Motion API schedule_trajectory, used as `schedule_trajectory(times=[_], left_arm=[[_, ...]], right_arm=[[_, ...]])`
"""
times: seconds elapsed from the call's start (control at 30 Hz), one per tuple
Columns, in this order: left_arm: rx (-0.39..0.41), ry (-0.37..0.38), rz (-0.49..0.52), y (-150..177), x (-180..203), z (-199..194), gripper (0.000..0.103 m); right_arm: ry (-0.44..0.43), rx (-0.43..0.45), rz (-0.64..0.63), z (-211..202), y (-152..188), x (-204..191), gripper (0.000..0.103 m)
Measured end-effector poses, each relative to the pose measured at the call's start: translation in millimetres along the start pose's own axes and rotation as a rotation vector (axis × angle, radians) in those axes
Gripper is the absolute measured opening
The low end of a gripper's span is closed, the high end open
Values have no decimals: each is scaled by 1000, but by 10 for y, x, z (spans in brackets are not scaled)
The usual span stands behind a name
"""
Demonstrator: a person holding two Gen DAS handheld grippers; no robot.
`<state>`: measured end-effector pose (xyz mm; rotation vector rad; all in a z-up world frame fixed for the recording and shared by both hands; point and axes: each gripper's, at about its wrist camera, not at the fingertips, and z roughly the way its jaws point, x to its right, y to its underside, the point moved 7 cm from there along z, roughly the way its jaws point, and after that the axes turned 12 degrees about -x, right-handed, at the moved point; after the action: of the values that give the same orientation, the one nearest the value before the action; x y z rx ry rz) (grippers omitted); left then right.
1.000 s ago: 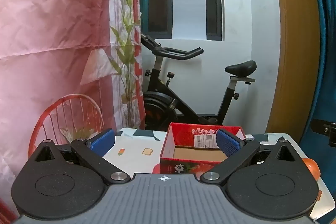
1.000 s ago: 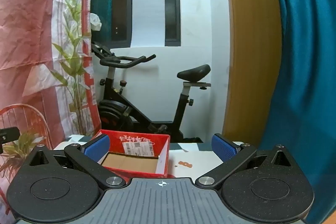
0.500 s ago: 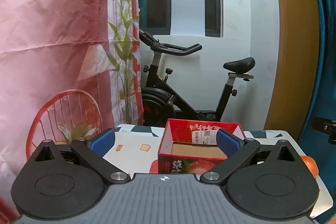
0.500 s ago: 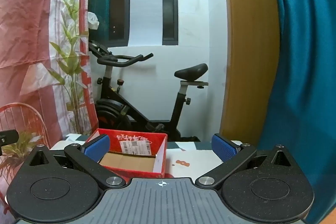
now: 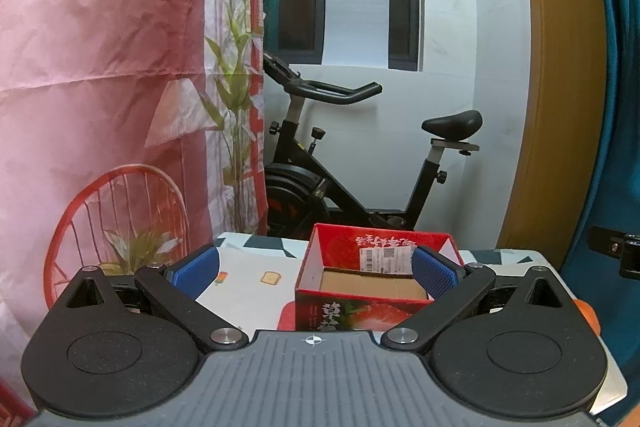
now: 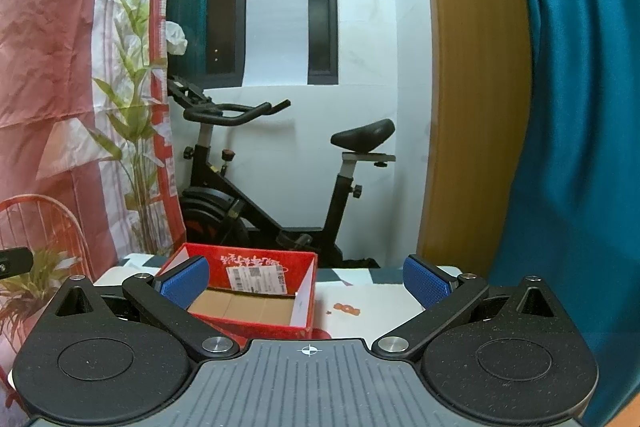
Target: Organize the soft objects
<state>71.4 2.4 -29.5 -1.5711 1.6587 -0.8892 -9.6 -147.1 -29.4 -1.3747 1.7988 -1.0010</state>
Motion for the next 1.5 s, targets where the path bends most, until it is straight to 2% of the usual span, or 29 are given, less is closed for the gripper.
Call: schedule_trajectory(times=[0.6, 1.5], left_arm=[[-3, -24, 0, 6, 3, -25, 103], [-14, -16, 1, -17, 10, -9, 103]], right_arm=[[3, -13, -3, -18, 10, 12, 103], [15, -12, -2, 8, -26, 63, 103]])
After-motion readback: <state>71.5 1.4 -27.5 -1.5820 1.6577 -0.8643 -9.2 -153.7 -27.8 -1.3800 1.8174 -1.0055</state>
